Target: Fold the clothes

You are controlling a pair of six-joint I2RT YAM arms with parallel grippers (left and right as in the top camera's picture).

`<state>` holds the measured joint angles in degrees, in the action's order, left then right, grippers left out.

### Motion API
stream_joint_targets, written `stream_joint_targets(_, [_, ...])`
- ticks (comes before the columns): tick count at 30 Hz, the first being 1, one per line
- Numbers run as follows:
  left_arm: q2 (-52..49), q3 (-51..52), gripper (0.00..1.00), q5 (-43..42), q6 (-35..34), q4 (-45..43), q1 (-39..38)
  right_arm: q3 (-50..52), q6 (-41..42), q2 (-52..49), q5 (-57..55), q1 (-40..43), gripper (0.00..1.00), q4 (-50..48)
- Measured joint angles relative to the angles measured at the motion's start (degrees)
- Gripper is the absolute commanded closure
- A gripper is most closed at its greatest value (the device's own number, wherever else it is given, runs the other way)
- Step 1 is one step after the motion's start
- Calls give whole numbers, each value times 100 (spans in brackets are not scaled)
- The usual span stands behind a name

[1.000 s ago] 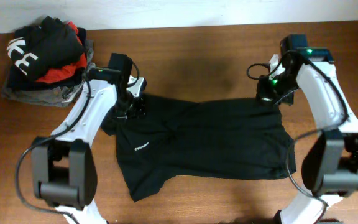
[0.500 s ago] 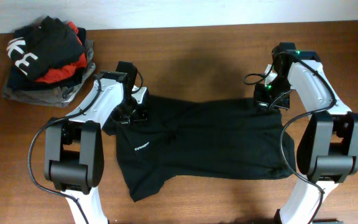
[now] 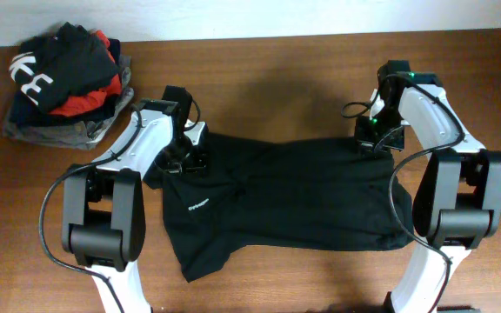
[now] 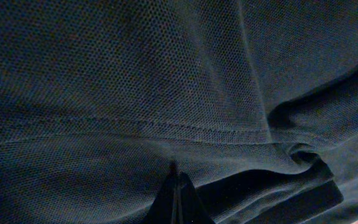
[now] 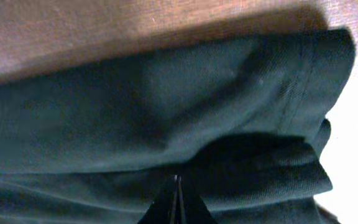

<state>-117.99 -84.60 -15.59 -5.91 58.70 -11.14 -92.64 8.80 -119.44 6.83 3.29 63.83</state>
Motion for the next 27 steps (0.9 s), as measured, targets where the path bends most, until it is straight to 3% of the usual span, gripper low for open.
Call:
stream_joint_targets(11, [0, 0, 100, 20, 0, 0, 0, 656, 2, -15, -42, 0, 96, -260])
stream_joint_targets(27, [-2, 2, 100, 925, -22, 304, 380, 223, 33, -22, -122, 780, 96, 1421])
